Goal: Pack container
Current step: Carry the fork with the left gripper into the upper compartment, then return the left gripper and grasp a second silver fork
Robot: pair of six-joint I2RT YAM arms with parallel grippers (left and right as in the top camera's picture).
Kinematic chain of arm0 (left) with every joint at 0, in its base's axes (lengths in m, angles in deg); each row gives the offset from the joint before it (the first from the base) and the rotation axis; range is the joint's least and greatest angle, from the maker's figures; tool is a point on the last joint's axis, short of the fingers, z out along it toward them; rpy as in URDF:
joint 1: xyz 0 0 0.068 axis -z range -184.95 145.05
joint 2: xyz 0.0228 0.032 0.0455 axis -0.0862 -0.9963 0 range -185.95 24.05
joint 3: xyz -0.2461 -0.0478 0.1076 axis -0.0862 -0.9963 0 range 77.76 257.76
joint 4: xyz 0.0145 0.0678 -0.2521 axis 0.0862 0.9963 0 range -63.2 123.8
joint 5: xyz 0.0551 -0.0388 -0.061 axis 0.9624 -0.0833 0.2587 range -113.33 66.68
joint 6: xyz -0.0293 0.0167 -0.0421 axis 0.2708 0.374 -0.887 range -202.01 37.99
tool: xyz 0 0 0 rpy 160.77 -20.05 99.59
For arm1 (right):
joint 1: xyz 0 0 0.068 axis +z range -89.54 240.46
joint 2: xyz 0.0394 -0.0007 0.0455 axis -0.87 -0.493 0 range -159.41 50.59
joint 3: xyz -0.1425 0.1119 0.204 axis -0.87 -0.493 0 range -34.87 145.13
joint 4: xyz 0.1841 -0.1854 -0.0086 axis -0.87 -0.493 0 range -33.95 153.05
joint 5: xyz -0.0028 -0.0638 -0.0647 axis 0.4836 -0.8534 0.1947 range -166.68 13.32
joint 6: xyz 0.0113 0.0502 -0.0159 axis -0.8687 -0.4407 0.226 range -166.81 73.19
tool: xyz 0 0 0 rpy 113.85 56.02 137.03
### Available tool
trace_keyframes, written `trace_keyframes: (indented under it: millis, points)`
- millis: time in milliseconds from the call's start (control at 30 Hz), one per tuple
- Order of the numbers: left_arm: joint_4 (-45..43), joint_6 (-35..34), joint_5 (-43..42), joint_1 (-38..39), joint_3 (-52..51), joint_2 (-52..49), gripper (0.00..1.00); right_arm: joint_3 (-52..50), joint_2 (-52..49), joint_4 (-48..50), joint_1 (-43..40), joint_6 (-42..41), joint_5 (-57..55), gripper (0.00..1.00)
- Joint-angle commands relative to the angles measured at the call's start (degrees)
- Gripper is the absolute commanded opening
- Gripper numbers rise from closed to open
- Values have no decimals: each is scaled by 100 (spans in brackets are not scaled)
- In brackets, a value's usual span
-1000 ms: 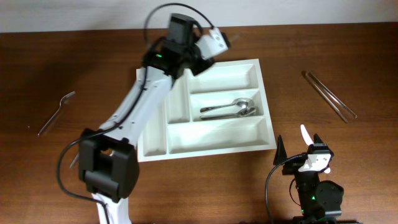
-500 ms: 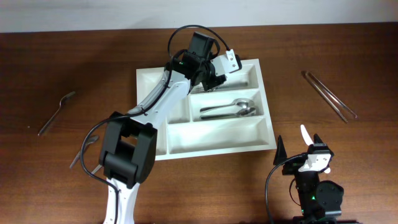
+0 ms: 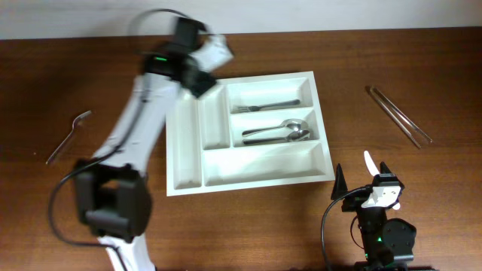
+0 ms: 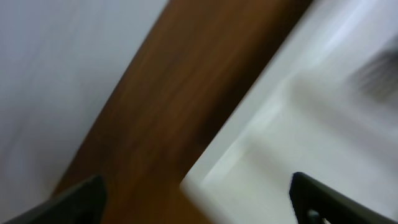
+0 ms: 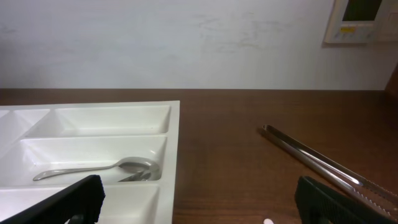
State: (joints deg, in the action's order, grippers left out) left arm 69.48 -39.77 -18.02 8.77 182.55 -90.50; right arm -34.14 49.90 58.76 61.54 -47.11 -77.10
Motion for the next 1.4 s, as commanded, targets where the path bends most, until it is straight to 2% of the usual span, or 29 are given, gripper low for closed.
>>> trace_keyframes:
  millis: [0,133,300,500,567,933,1233,1367]
  points:
    - [494,-511,549,-1154,85,238,99,-42,44,-24,-46,-66,-70,99]
    - [1049,-562,546,-2151,85,238,99,-42,44,-24,-46,-66,-70,99]
    - [1056,-538,459,-3195,83,214,100,-42,44,-24,-46,-66,-70,99]
    - [1056,-538,-549,-4122,-9,31,100,-42,44,-24,-46,-66,-70,99]
    - [1058,-538,-601,-4291,-9,-114,100,-42,44,-24,-46,-66,-70,99]
    - [1182,-11,-918,-4374,-9,-1073,98,-42,44,-24,-46,-66,-70,98]
    - [1182,-13,-1008,-4387,-9,-1775,95,-42,44,-24,-46,-66,-70,99]
    - [1097,-11,-1005,-4393,-9,-1989,91,-42,44,-24,-46,-66,-70,99]
